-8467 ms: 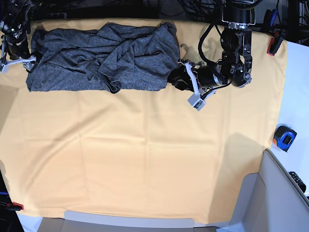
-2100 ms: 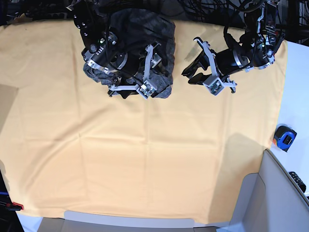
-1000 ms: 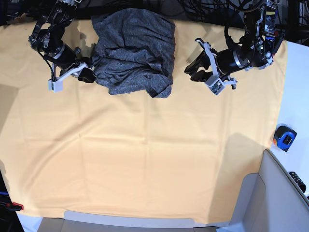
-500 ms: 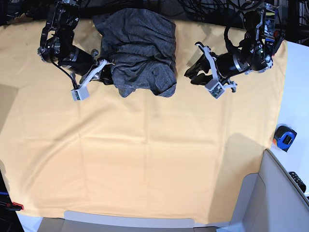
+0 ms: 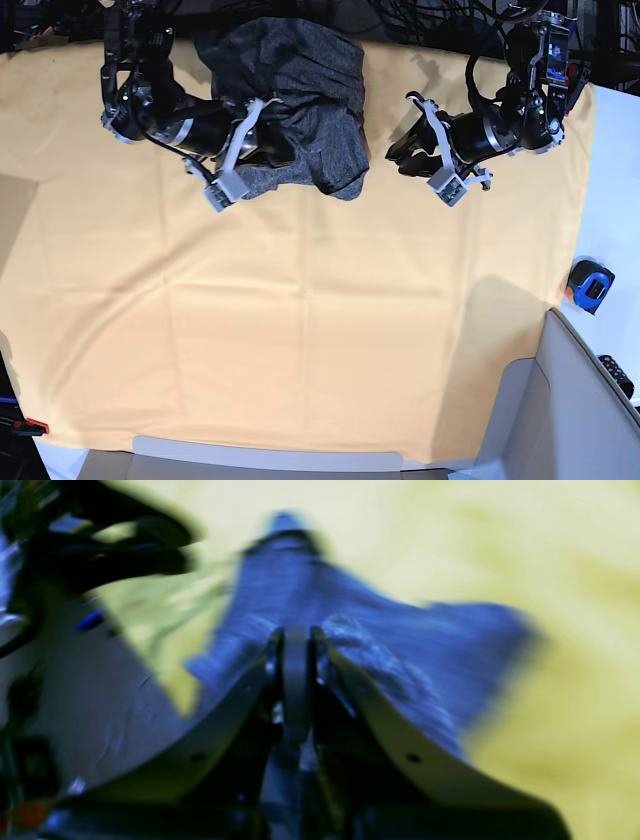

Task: Fold the T-shirt properly
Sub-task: 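Grasp the folded bundle's edge with the right gripper and tuck it, then grasp the bundle with both grippers and lift it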

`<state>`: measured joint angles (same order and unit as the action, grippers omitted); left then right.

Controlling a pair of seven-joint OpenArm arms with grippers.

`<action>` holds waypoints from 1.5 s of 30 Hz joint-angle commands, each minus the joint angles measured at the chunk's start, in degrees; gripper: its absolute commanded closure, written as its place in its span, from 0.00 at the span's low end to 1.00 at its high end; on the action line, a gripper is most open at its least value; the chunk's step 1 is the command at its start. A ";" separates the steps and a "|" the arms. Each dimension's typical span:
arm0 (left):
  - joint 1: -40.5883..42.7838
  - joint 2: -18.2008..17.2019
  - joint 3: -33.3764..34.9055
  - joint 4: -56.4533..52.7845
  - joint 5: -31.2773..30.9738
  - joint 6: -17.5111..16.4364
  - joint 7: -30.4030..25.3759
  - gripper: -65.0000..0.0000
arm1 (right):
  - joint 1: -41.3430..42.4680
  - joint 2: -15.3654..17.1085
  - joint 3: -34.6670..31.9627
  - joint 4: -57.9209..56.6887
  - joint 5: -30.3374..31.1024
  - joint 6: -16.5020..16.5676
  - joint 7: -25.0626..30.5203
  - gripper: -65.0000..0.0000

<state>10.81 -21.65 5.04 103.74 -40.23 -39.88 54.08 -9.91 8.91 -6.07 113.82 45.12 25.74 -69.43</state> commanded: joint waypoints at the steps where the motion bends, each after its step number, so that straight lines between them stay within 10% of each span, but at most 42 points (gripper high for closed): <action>1: -0.48 -0.55 -0.16 0.74 -0.96 -0.12 -1.12 0.76 | 1.08 1.16 -2.15 0.86 1.07 0.42 1.08 1.00; 16: -0.57 -0.55 -0.16 0.39 -0.96 -0.12 -1.03 0.76 | 14.70 11.44 -32.22 0.60 1.43 0.51 1.08 1.00; 30: -0.65 -0.46 -0.42 0.39 -0.96 -0.12 -1.03 0.76 | 19.89 14.43 -38.90 0.51 0.99 0.51 -2.09 0.99; 45: -0.65 -0.46 -0.86 0.74 -0.96 -0.12 -1.12 0.76 | 24.73 10.13 -39.08 0.77 1.07 0.51 -3.05 0.37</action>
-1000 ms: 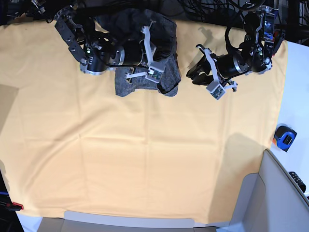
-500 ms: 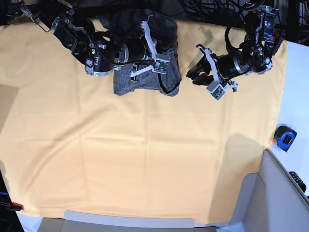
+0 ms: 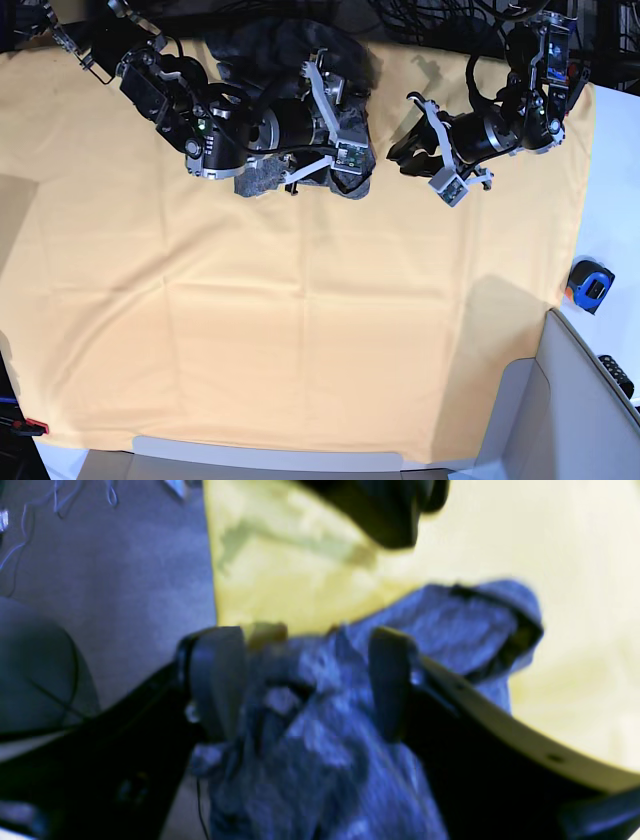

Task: Fold the T-shirt properly
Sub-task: 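Grasp the bundle with both grippers and lift it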

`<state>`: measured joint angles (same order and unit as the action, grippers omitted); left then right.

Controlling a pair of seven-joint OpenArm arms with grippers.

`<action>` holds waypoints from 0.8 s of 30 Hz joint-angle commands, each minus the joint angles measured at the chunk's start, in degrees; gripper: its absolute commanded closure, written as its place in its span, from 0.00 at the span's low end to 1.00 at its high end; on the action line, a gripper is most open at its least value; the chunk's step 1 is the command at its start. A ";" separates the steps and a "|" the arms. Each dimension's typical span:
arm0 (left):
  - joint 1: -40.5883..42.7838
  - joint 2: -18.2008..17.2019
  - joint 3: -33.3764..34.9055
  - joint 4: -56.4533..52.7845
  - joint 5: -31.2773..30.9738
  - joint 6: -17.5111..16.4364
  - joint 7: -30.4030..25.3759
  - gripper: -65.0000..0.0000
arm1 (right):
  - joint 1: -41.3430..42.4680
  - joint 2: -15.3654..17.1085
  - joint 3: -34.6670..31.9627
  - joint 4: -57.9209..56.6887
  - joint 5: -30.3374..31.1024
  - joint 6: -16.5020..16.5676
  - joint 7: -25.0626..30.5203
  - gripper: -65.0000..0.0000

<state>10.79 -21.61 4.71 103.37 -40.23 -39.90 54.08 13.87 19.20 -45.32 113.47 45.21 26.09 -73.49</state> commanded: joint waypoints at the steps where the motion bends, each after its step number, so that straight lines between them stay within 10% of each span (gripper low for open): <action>1: -0.72 -0.50 -0.53 1.11 -0.96 -0.10 -1.12 0.76 | 0.94 -0.70 0.18 1.12 0.99 0.16 1.01 0.36; 10: -1.78 -0.42 -3.79 6.47 -0.96 -0.10 -1.21 0.77 | -0.64 -1.93 13.28 -0.11 -0.77 -0.72 6.11 0.34; 14: -1.78 -0.42 -5.02 12.80 -1.13 -0.10 -1.21 0.81 | -4.86 -0.96 22.86 -2.31 -1.30 -6.70 8.66 0.37; 24: -8.98 -0.15 15.03 13.77 -0.96 -0.10 11.10 0.99 | -12.15 2.47 28.84 -3.89 -1.47 -12.33 10.77 0.87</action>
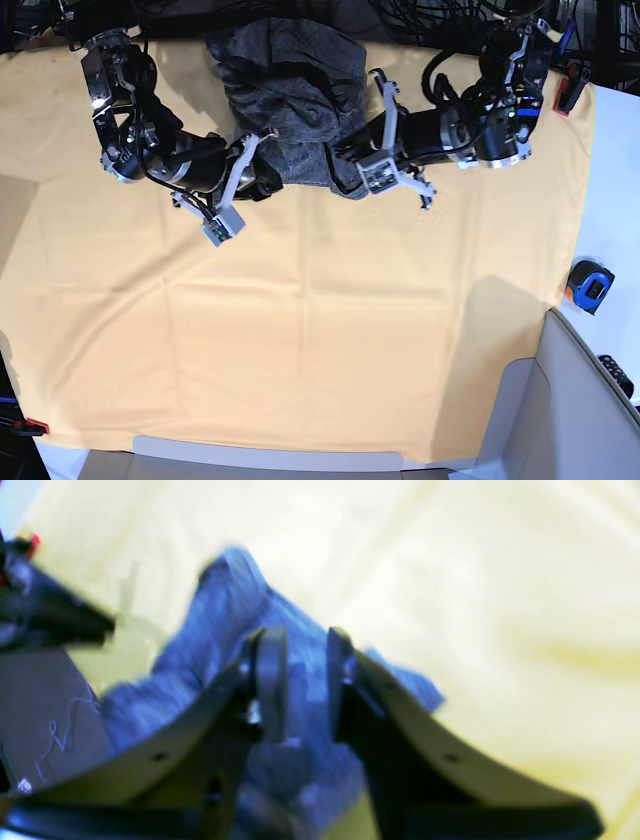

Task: Fold the T-shirt properly
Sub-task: 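Grasp the bundle with both grippers and lift it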

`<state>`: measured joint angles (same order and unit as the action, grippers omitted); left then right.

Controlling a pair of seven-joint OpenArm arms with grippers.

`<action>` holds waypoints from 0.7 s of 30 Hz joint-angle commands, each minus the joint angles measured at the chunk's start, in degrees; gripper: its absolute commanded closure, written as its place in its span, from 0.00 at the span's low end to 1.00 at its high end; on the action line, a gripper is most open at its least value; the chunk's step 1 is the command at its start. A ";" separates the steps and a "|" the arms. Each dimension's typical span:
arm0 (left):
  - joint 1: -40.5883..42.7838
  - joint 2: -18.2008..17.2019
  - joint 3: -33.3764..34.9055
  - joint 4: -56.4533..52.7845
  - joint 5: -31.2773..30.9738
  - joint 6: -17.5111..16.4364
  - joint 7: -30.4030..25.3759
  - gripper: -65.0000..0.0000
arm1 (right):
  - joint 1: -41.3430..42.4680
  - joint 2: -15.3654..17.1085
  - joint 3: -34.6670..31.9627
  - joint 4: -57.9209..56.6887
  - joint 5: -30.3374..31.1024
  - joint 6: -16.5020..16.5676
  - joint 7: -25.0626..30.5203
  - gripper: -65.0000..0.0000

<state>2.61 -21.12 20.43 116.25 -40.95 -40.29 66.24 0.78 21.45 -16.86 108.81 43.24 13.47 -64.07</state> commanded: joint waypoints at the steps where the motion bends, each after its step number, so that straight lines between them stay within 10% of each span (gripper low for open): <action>1: -2.66 -0.63 1.51 0.81 -0.24 0.29 1.06 0.99 | 0.76 1.18 0.38 0.68 0.40 0.28 1.35 0.93; 21: -11.36 5.52 16.54 -15.63 -0.15 0.29 -3.78 0.99 | -1.26 0.75 1.87 -1.78 -2.06 0.37 1.17 1.00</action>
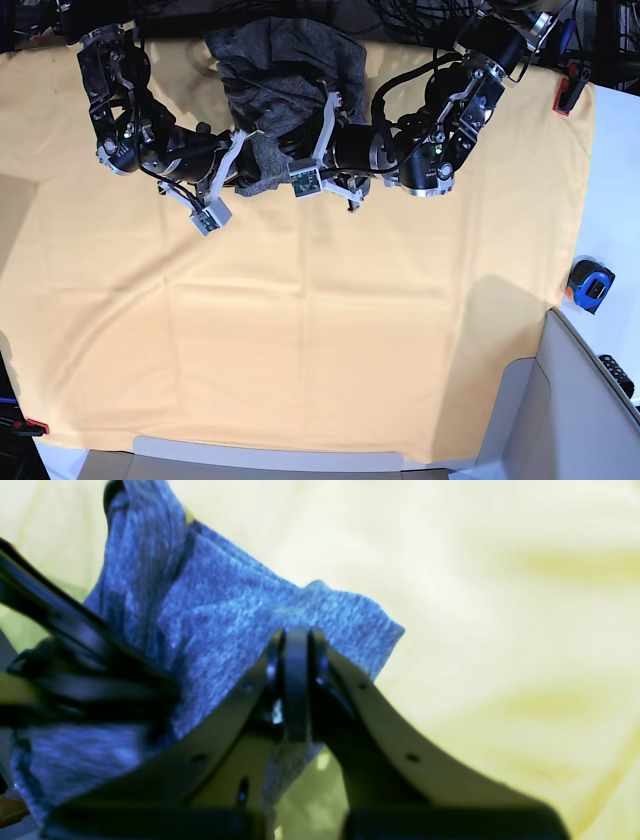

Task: Fold the T-shirt properly
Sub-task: 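Grasp the bundle with both grippers and lift it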

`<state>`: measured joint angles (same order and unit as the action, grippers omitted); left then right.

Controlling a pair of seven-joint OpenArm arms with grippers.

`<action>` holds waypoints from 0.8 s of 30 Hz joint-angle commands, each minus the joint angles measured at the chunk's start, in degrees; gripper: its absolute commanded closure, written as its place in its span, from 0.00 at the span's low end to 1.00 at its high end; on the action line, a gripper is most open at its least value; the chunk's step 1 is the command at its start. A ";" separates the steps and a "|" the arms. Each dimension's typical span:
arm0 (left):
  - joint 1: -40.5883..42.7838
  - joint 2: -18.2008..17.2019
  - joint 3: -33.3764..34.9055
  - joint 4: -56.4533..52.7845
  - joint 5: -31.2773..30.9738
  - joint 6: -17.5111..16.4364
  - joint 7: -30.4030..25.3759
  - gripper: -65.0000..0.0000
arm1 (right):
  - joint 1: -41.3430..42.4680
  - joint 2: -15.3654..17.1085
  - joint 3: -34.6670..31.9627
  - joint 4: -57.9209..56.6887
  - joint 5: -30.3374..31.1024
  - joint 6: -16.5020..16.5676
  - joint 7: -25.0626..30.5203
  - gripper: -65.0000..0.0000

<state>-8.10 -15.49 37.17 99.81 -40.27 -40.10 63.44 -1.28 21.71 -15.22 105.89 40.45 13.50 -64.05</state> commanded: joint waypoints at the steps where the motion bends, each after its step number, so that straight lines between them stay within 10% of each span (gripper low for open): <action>1: -0.65 -0.29 0.24 -0.25 -0.83 0.10 -1.33 0.99 | 0.80 0.48 -0.12 1.23 0.74 0.35 1.06 1.00; 17: 3.39 -0.29 2.79 -4.21 24.67 0.10 -1.51 0.99 | -0.52 2.15 -8.91 9.15 0.83 0.44 -3.42 1.00; 24: 3.13 0.41 2.52 -5.08 26.25 0.10 -1.51 0.99 | -0.26 7.43 -15.33 10.20 0.92 0.61 -7.20 1.00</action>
<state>-4.97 -14.72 39.70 95.33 -17.10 -40.34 58.43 -2.22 28.99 -30.68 115.13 40.58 13.89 -71.13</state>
